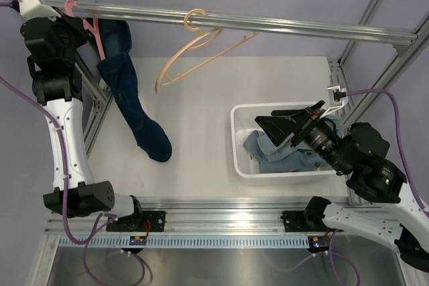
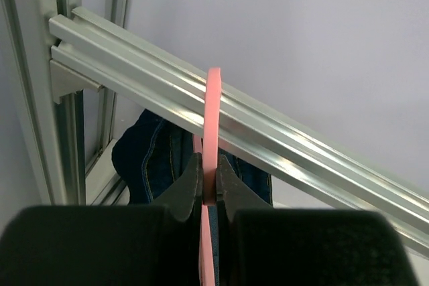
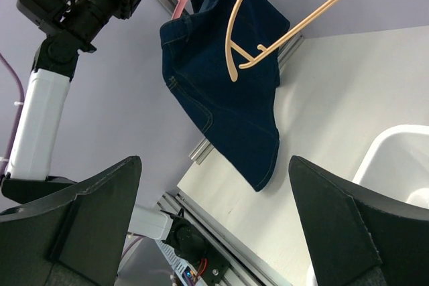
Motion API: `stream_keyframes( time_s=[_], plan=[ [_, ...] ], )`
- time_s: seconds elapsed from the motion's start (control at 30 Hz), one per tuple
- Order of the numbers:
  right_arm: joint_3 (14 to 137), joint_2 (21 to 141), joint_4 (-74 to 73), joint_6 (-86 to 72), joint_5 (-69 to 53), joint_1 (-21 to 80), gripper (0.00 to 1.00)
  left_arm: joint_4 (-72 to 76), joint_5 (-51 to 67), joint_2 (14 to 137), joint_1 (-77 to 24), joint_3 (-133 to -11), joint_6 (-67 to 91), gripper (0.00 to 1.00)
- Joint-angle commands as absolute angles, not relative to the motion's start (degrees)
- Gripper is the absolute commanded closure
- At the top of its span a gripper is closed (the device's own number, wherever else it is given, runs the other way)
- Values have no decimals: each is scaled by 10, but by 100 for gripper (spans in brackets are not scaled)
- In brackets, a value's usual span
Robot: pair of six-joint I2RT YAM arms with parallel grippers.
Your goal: Remove the skirt from the hanger
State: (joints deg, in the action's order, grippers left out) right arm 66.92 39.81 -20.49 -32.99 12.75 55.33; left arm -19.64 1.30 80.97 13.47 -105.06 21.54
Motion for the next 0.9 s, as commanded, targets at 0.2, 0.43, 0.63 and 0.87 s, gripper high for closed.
stream_keyframes(
  time_s=[0.2,0.43,0.63,0.87],
  plan=[
    [698,393,-220,-330,130,556,1,-187,41,693,135,-1052,233,100],
    [705,394,-235,-330,126,557,1,-209,55,627,135,-1010,251,100],
    [750,444,-286,-326,95,556,1,-257,66,479,135,-907,259,100],
    [826,510,-365,-345,3,556,1,-405,42,371,120,-927,245,100]
  ],
)
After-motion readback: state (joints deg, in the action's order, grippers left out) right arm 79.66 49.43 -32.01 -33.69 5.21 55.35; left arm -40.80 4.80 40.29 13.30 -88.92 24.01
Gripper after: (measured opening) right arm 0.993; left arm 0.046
